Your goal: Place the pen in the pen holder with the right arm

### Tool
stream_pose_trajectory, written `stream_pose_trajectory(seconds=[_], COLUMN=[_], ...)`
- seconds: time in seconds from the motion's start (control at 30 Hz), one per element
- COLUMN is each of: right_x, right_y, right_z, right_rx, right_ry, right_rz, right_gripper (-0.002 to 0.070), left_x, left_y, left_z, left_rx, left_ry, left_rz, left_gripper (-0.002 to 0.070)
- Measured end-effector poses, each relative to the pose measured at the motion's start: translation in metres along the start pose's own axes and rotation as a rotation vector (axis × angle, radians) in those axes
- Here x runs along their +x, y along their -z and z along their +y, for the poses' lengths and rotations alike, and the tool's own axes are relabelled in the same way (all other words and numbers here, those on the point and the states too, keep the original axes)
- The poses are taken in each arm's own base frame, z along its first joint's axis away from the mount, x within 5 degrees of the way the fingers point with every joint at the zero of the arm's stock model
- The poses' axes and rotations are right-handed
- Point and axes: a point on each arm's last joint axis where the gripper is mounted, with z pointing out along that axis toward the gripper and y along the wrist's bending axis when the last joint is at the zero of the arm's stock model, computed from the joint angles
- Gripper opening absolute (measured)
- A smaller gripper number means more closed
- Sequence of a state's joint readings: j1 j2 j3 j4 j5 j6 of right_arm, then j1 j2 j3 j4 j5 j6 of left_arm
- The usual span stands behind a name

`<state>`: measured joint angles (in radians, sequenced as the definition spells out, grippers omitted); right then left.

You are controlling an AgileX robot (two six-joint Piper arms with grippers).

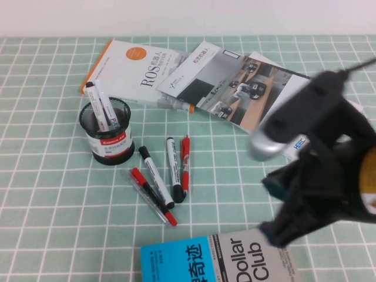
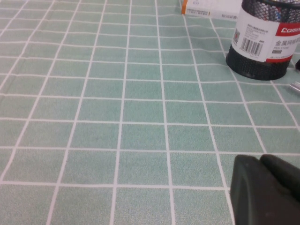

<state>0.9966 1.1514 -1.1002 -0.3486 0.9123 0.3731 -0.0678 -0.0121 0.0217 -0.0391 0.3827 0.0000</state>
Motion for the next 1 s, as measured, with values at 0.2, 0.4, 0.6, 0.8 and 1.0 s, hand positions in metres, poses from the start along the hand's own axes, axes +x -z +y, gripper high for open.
stream_pose_trajectory(seconds=[0.2,0.4,0.6,0.8,1.0], right_x=[0.062,0.152,0.220,0.244,0.249], right_y=[-0.010,0.001,0.004,0.003,0.004], right_z=[-0.050,-0.080,-0.073,-0.063,-0.061], right_rx=[0.057,0.251,0.426,0.473,0.494], right_ry=[-0.221,-0.471,-0.564,-0.514,-0.481], right_rz=[-0.135,-0.315,-0.453,-0.602,-0.655], right_gripper=[-0.0019,-0.0019,-0.0019,-0.0019,-0.0019], left_x=[0.000,0.000,0.000,0.000,0.000], left_y=[0.000,0.000,0.000,0.000,0.000], left_z=[0.000,0.000,0.000,0.000,0.000], left_rx=[0.000,0.000,0.000,0.000,0.000], left_ry=[0.000,0.000,0.000,0.000,0.000], left_rz=[0.000,0.000,0.000,0.000,0.000], left_gripper=[-0.0006,-0.0006,-0.0006,-0.0006,-0.0006])
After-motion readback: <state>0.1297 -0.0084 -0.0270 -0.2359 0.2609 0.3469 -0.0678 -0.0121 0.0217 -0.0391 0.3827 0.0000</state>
